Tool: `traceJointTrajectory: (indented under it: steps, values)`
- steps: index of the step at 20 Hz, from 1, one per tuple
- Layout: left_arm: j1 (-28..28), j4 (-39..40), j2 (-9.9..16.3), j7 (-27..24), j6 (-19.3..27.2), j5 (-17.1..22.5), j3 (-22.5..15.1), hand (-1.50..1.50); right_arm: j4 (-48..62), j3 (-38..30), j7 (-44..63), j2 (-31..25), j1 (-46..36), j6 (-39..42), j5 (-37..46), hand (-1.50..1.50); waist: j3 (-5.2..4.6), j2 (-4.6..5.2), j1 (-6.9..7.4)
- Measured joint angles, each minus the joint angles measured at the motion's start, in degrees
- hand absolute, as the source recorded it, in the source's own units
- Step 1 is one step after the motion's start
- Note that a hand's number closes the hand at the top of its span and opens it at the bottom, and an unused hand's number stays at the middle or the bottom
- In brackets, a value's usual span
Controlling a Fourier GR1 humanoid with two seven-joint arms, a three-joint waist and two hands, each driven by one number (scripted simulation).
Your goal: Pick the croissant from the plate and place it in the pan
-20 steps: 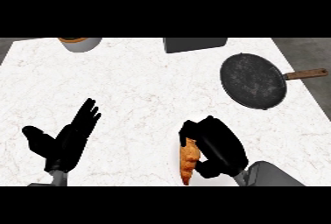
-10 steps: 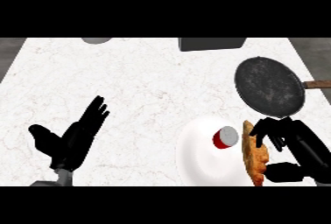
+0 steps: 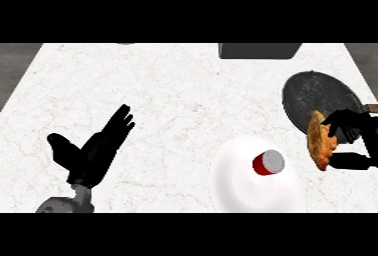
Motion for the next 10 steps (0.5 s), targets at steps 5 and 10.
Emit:
traceJointTrajectory:
  steps: [5,10]
  values:
    - [-0.58,1.63,-0.88,-0.96,-0.72,-1.02,-0.4,0.0,16.29,-4.76,-5.14,5.65,-9.82,-2.04,0.0,1.5,0.01,0.18,0.89]
    - [-2.26,3.06,-1.73,-0.68,-1.38,-1.02,-0.29,0.0,33.58,-9.39,-11.44,7.45,-21.0,-0.87,-0.22,1.5,0.07,0.57,1.92]
